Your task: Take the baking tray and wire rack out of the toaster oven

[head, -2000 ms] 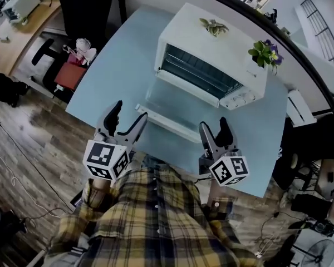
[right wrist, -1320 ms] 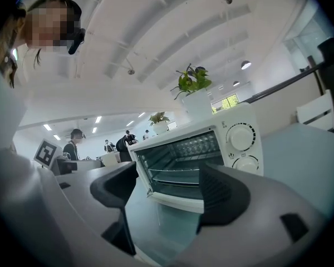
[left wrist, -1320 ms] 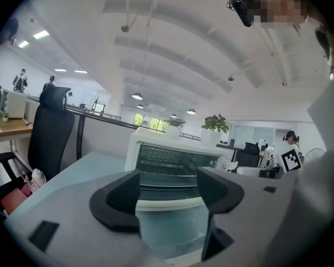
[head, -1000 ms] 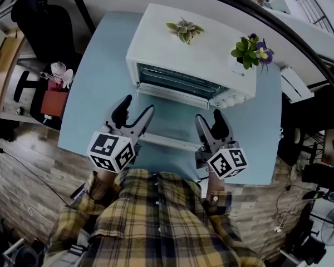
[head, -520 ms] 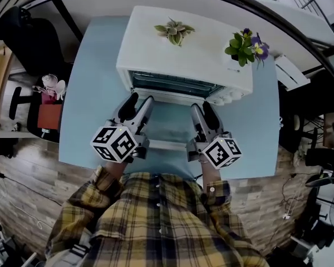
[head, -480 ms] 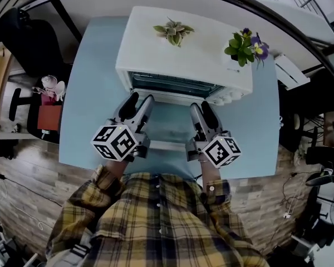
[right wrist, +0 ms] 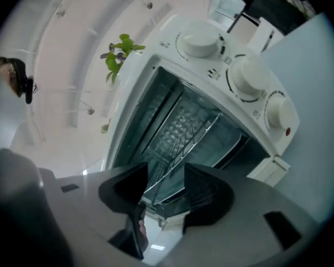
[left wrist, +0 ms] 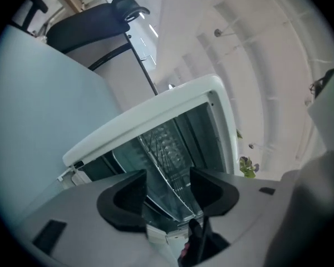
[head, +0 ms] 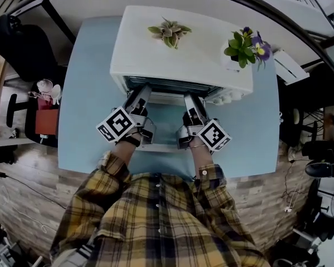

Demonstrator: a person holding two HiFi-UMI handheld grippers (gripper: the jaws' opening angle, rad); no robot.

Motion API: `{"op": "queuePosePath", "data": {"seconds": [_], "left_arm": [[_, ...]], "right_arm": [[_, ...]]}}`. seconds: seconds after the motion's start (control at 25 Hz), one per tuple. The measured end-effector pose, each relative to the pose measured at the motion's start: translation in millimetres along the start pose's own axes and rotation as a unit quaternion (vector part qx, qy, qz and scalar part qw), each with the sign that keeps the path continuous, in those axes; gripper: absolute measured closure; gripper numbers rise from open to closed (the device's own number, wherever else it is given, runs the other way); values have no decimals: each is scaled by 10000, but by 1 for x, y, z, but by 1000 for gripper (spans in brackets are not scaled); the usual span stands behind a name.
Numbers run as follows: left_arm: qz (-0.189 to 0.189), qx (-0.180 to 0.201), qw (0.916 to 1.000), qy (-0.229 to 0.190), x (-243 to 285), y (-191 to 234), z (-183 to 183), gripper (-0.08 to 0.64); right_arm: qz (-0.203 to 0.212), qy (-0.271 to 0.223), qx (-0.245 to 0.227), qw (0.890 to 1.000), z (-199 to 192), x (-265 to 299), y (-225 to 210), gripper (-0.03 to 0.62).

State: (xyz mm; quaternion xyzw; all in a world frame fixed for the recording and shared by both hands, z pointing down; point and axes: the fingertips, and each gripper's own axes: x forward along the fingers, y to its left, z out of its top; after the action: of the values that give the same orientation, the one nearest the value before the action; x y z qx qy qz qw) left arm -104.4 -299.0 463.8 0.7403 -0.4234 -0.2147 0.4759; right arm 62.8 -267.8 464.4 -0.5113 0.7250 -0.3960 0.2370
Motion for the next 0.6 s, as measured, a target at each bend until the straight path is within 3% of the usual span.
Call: {"op": "queuePosePath", "data": {"seconds": [0.24, 0.6], "left_arm": [[-26, -228, 9994, -266, 16, 11, 6, 359], [-84, -326, 9988, -353, 26, 17, 9, 388]], "right_arm": [[-185, -563, 703, 9958, 8, 14, -25, 413], [-136, -1000, 1256, 9869, 13, 31, -40, 503]]}}
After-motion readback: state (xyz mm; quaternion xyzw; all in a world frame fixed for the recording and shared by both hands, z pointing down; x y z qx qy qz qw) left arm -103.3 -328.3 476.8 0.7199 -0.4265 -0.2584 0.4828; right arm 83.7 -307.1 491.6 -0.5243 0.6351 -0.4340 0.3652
